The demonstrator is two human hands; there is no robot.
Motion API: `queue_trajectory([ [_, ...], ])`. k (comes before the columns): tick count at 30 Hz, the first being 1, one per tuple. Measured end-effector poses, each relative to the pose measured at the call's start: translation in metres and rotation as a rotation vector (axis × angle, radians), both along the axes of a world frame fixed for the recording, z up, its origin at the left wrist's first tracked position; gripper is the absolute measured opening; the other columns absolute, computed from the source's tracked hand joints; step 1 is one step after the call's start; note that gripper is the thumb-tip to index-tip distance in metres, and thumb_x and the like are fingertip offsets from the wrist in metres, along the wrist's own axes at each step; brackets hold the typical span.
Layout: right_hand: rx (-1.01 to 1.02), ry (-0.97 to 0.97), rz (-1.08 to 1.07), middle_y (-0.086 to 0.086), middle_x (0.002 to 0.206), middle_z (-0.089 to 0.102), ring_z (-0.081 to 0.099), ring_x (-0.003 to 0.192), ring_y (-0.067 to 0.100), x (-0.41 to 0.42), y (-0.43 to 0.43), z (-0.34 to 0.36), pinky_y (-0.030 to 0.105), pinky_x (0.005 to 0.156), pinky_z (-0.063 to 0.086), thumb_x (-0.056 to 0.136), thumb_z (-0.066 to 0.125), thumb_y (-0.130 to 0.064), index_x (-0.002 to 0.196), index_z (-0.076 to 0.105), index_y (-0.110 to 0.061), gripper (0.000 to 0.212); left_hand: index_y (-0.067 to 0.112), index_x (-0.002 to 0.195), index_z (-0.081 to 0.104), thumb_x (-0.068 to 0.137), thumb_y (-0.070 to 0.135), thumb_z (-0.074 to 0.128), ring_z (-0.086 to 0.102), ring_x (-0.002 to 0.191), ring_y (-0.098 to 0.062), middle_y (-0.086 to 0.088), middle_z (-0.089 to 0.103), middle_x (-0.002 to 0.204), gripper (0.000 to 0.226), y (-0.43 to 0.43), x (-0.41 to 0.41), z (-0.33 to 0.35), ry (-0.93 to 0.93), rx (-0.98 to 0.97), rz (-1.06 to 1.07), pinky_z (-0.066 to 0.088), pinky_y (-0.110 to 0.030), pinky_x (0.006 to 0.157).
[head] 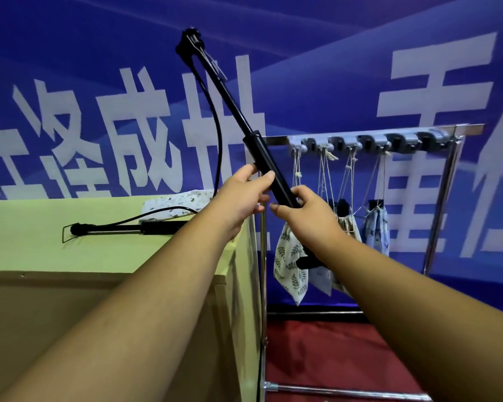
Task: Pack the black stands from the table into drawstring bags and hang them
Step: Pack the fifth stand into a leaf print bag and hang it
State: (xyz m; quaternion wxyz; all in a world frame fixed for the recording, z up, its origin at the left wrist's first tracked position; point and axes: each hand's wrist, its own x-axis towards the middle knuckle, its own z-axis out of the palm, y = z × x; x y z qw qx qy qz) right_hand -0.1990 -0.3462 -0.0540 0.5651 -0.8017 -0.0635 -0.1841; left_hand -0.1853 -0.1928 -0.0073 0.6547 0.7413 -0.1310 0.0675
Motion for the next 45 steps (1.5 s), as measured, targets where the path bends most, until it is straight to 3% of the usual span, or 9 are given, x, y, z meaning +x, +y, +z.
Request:
queue_trajectory([
  [4, 0.015, 0.082, 0.01, 0.002, 0.091, 0.074, 0.065, 0.072, 0.016, -0.007, -0.011, -0.025, 0.035, 0.068, 0.05, 0.096, 0.076, -0.029, 0.11, 0.072, -0.027, 0.015, 0.029, 0.128, 0.063, 0.096, 0.045, 0.07, 0.071, 0.095, -0.025, -0.01, 0.076, 0.119, 0.037, -0.01, 0.001, -0.026, 0.025, 0.026, 0.013, 0.056, -0.036, 0.077],
  [8, 0.02, 0.181, 0.003, 0.004, 0.076, 0.062, 0.053, 0.062, 0.017, -0.015, -0.019, -0.046, 0.031, 0.058, 0.041, 0.095, 0.062, -0.018, 0.101, 0.068, -0.02, 0.009, 0.026, 0.127, 0.059, 0.097, 0.038, 0.074, 0.077, 0.103, -0.03, -0.007, 0.078, 0.115, 0.035, -0.025, -0.001, -0.054, 0.027, 0.061, -0.023, 0.062, -0.042, 0.086],
  [15, 0.118, 0.133, -0.042, -0.005, 0.072, 0.073, 0.062, 0.069, 0.016, -0.022, -0.032, -0.081, 0.042, 0.067, 0.053, 0.091, 0.065, -0.022, 0.086, 0.072, -0.047, 0.026, 0.015, 0.125, 0.061, 0.103, 0.02, 0.069, 0.071, 0.078, -0.012, -0.012, 0.074, 0.105, 0.025, -0.063, -0.011, -0.083, 0.026, 0.068, -0.1, 0.058, -0.031, 0.072],
  [18, 0.218, 0.197, -0.074, -0.009, 0.062, 0.066, 0.058, 0.062, 0.019, -0.022, -0.045, -0.103, 0.041, 0.066, 0.048, 0.075, 0.07, -0.031, 0.084, 0.071, -0.035, 0.01, 0.017, 0.129, 0.06, 0.104, 0.012, 0.066, 0.07, 0.076, -0.009, -0.01, 0.071, 0.104, 0.027, -0.073, -0.014, -0.101, 0.061, 0.115, -0.126, 0.055, -0.023, 0.066],
  [21, 0.195, 0.249, -0.118, -0.004, 0.072, 0.071, 0.061, 0.065, 0.017, -0.022, -0.061, -0.135, 0.041, 0.07, 0.051, 0.066, 0.067, -0.04, 0.097, 0.072, -0.027, 0.034, 0.018, 0.134, 0.061, 0.103, 0.009, 0.062, 0.067, 0.087, -0.017, -0.012, 0.07, 0.106, 0.033, -0.08, -0.015, -0.129, 0.102, 0.187, -0.137, 0.052, -0.029, 0.072],
  [27, 0.137, 0.347, -0.199, -0.003, 0.077, 0.069, 0.057, 0.067, 0.013, -0.029, -0.087, -0.201, 0.03, 0.063, 0.045, 0.084, 0.071, -0.017, 0.099, 0.071, -0.019, 0.016, 0.014, 0.136, 0.063, 0.106, 0.008, 0.058, 0.073, 0.094, -0.019, -0.014, 0.075, 0.123, 0.031, -0.089, -0.017, -0.186, 0.243, 0.249, -0.198, 0.06, -0.04, 0.086],
  [32, 0.125, 0.476, -0.177, -0.008, 0.071, 0.069, 0.06, 0.069, 0.014, -0.025, -0.103, -0.247, 0.033, 0.069, 0.048, 0.075, 0.074, -0.007, 0.088, 0.072, -0.016, 0.017, 0.011, 0.121, 0.071, 0.101, 0.011, 0.066, 0.073, 0.087, -0.016, -0.007, 0.075, 0.099, 0.021, -0.091, -0.002, -0.221, 0.27, 0.303, -0.131, 0.057, -0.027, 0.067],
  [39, -0.004, 0.727, -0.044, 0.004, 0.066, 0.068, 0.059, 0.048, 0.005, -0.002, -0.118, -0.268, 0.017, 0.05, 0.044, 0.078, 0.076, 0.009, 0.083, 0.074, -0.003, 0.013, 0.024, 0.102, 0.066, 0.102, 0.009, 0.063, 0.067, 0.078, -0.012, 0.001, 0.064, 0.09, 0.015, -0.074, 0.03, -0.249, 0.142, 0.257, 0.108, 0.054, -0.028, 0.068],
  [45, -0.181, 0.8, -0.032, 0.002, 0.081, 0.081, 0.074, 0.089, 0.025, 0.017, -0.125, -0.295, 0.037, 0.088, 0.057, 0.068, 0.077, -0.002, 0.075, 0.079, -0.013, 0.013, 0.022, 0.087, 0.059, 0.085, 0.024, 0.061, 0.063, 0.077, -0.021, -0.007, 0.065, 0.082, 0.003, -0.049, 0.048, -0.288, 0.354, 0.332, 0.304, 0.056, -0.042, 0.076],
])
